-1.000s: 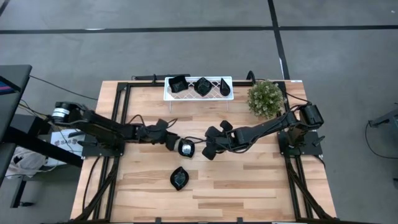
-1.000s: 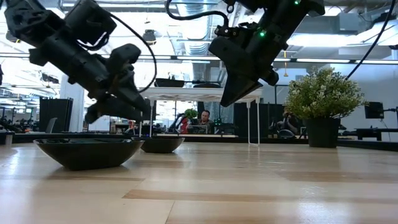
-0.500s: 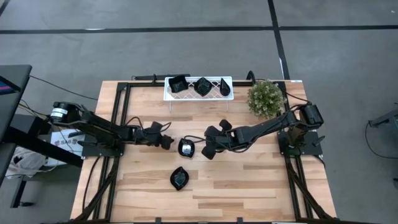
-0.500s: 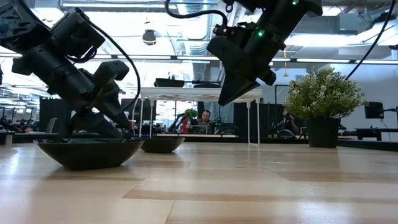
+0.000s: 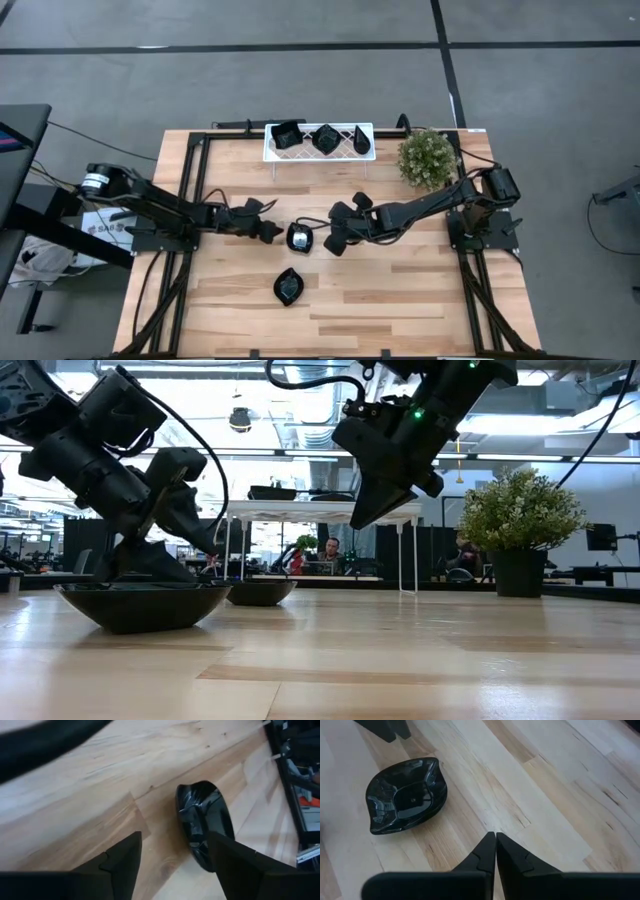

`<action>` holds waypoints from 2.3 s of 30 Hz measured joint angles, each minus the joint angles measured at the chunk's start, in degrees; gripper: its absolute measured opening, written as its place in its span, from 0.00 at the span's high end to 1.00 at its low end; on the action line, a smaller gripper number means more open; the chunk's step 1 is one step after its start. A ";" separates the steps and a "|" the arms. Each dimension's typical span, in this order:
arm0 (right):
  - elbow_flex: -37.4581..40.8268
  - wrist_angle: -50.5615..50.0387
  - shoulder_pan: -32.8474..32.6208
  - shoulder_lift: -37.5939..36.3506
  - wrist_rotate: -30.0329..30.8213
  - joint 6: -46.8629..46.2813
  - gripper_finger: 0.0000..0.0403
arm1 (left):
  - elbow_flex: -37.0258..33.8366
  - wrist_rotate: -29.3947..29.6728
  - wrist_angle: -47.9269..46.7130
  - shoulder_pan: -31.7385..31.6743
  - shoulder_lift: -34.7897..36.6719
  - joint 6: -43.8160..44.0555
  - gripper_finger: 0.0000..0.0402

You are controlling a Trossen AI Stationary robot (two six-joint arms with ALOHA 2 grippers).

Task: Pick & Place Mini shaped plates
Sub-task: Stack the leaf-shaped plate on top of the leaf-shaped plate on the shelf

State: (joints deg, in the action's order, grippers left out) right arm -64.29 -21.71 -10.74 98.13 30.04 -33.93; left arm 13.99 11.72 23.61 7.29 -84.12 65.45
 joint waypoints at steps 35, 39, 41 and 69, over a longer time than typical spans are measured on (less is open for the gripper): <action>0.00 0.03 1.82 0.00 -3.11 1.51 0.98 | 9.17 1.80 2.91 0.60 -13.07 -1.41 0.88; 0.00 0.11 1.92 0.00 -3.17 1.51 0.98 | 9.17 1.66 2.82 -0.53 -13.07 -3.06 0.98; 0.00 0.11 1.92 0.00 -3.17 1.51 0.98 | 9.17 1.04 2.80 -1.22 -13.07 -3.07 0.98; 0.00 1.62 0.06 0.00 -9.07 -1.55 0.98 | 9.15 -10.42 3.43 -0.92 -13.02 5.21 0.61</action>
State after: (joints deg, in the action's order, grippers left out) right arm -64.29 -20.10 -10.69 98.13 20.97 -35.48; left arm 23.14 1.30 27.04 6.37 -97.14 70.66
